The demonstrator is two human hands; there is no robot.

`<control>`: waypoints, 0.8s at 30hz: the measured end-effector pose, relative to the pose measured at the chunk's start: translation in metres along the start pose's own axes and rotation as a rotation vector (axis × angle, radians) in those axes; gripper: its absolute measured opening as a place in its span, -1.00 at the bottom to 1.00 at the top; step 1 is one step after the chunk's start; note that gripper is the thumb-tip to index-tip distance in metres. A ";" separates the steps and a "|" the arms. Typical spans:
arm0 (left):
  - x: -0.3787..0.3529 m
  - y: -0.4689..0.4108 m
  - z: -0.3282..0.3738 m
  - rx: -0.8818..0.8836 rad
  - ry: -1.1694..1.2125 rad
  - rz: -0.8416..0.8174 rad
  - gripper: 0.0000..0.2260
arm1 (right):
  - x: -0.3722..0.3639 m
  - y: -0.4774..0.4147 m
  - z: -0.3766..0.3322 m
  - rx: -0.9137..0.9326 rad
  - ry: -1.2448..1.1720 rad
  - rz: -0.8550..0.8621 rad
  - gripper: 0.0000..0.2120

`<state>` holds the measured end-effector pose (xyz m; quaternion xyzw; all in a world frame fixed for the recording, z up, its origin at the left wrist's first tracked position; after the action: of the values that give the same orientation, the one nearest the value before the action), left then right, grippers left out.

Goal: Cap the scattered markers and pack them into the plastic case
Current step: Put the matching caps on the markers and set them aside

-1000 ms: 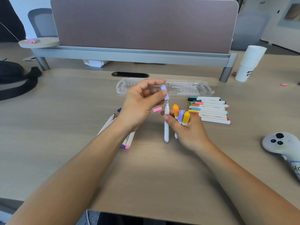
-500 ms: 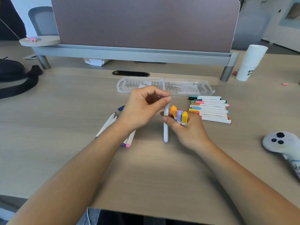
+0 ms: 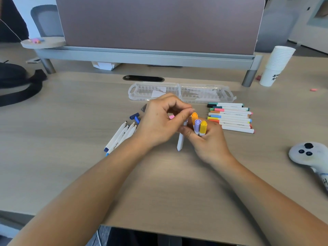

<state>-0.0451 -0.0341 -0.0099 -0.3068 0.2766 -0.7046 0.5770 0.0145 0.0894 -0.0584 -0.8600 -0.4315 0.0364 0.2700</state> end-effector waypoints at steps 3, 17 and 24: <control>0.000 0.000 -0.001 -0.004 -0.020 0.017 -0.87 | -0.001 0.000 -0.002 0.003 -0.011 0.003 -0.88; 0.003 0.009 0.012 0.099 -0.060 -0.130 -0.87 | -0.009 0.006 -0.008 0.092 0.071 -0.203 -0.83; -0.006 0.010 0.024 0.046 -0.089 -0.205 -0.59 | 0.001 0.000 -0.015 -0.016 0.097 -0.181 -0.58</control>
<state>-0.0195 -0.0308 -0.0019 -0.3510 0.2020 -0.7517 0.5206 0.0191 0.0839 -0.0456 -0.8205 -0.4940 -0.0333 0.2858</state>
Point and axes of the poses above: each hand's wrist, its own y-axis away from the middle knuckle, its own x-axis out of the back of the hand, z = x × y, the point moved 5 cm from there along -y, towards the middle knuckle, and after that the axes turned 15 degrees about z, right-handed, at the moved point
